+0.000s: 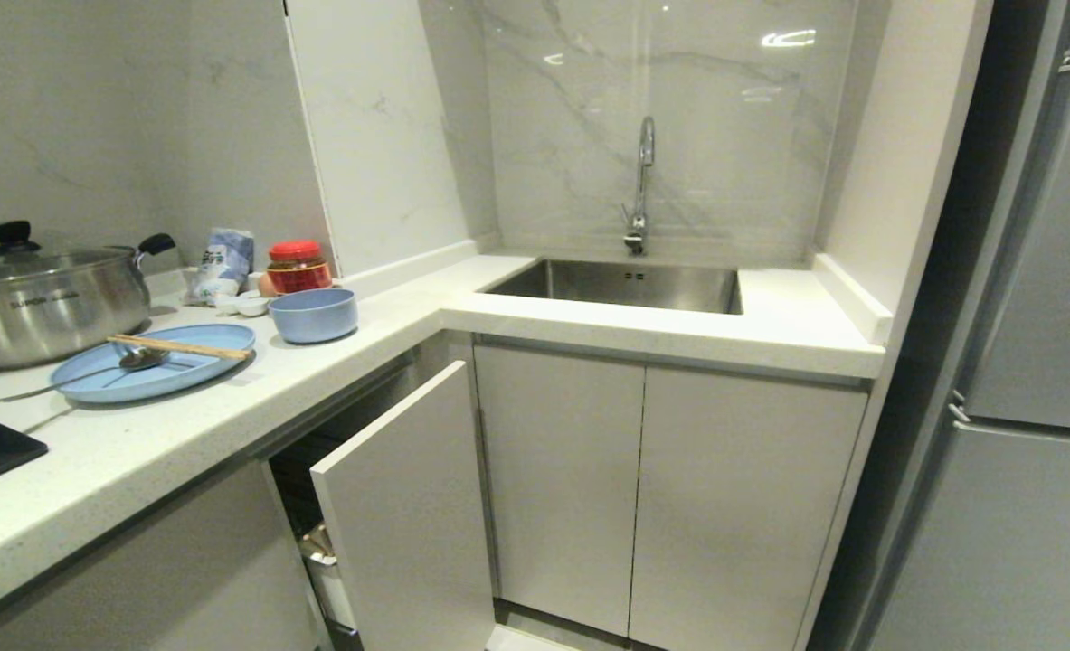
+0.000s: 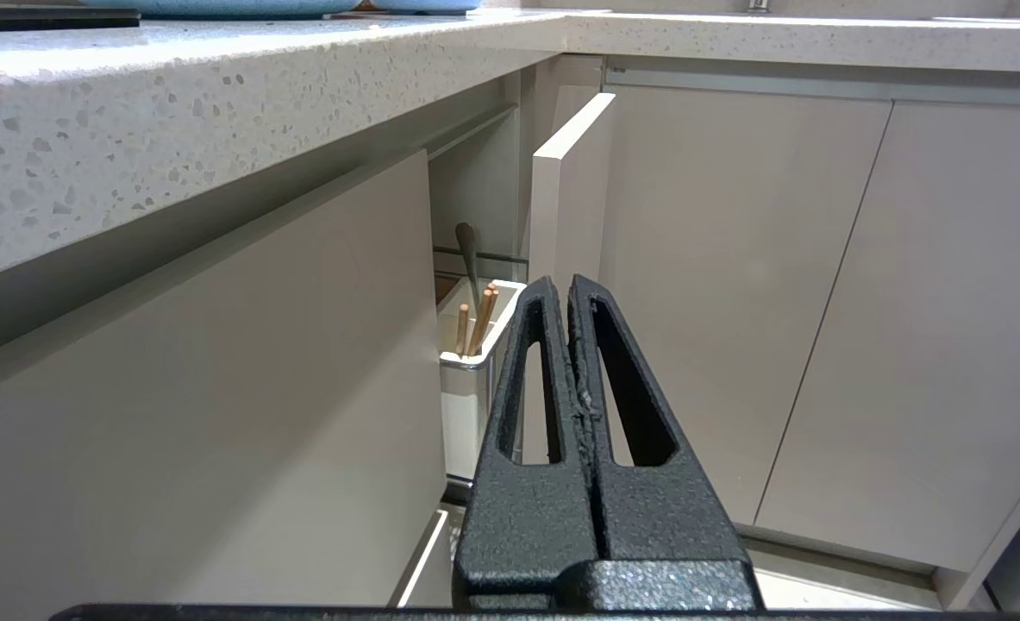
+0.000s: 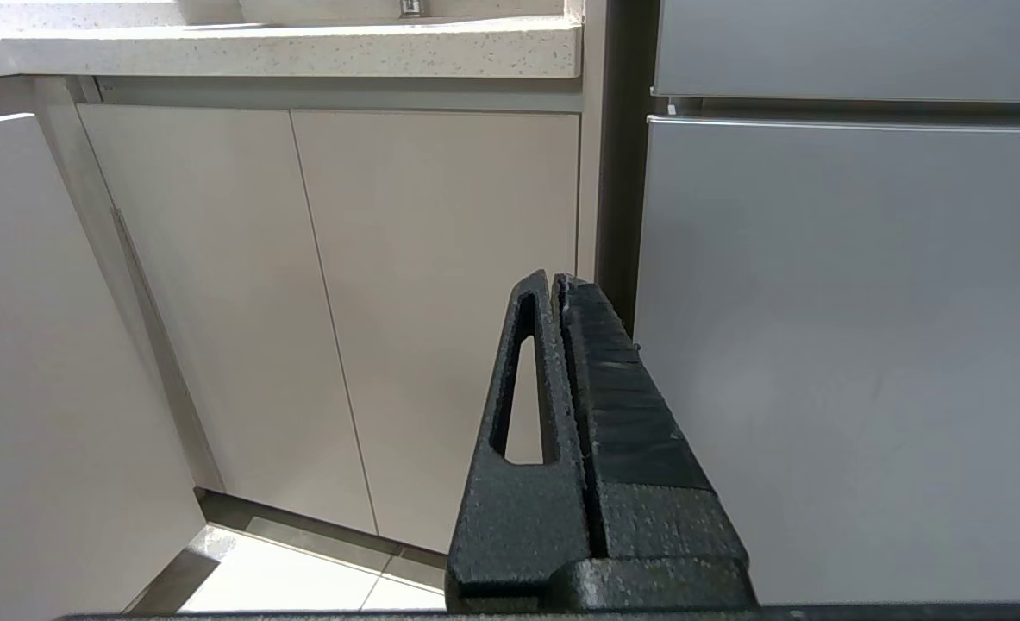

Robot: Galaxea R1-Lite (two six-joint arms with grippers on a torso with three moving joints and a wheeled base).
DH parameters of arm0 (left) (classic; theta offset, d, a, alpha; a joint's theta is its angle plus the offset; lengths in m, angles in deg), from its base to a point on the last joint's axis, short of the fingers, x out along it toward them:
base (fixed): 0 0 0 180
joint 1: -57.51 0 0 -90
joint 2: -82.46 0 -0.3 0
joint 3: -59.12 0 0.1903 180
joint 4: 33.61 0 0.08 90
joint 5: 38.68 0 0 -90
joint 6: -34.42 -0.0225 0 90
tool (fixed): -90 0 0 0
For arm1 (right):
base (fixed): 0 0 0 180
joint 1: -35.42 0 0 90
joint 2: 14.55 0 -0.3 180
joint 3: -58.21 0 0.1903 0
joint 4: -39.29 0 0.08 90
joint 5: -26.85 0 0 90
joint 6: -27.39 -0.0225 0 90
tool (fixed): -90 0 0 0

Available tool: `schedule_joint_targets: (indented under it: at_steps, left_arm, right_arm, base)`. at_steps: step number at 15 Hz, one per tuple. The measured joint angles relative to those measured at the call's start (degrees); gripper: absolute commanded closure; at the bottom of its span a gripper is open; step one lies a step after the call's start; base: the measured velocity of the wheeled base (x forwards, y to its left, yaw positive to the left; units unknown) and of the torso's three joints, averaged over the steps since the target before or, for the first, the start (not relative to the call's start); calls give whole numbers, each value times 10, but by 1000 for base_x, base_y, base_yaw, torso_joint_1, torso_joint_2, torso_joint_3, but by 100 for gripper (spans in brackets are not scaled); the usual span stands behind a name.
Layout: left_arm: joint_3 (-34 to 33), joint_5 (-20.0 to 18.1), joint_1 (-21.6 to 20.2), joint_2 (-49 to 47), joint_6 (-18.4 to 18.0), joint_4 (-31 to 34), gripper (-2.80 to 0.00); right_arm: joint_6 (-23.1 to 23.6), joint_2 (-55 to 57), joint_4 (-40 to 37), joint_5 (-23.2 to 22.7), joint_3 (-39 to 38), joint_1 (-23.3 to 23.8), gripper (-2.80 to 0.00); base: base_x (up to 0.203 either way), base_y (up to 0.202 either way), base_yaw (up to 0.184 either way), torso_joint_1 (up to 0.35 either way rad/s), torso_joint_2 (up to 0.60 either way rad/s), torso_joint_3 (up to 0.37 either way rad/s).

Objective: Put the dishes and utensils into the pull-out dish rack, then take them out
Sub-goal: Open the cupboard

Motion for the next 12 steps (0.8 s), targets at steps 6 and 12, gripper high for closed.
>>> schedule_joint_targets:
  at_steps: [6,12]
  left_arm:
    - [1,13,-2,0,-9,0,0]
    - [223,-11,-1,-23,-24,90,0]
  right_arm:
    - [0,0,0,0,0,0,0]
    - [0,0,0,0,0,0,0]
  base:
    - [0,0,0,0,0,0]
    - [0,0,0,0,0,0]
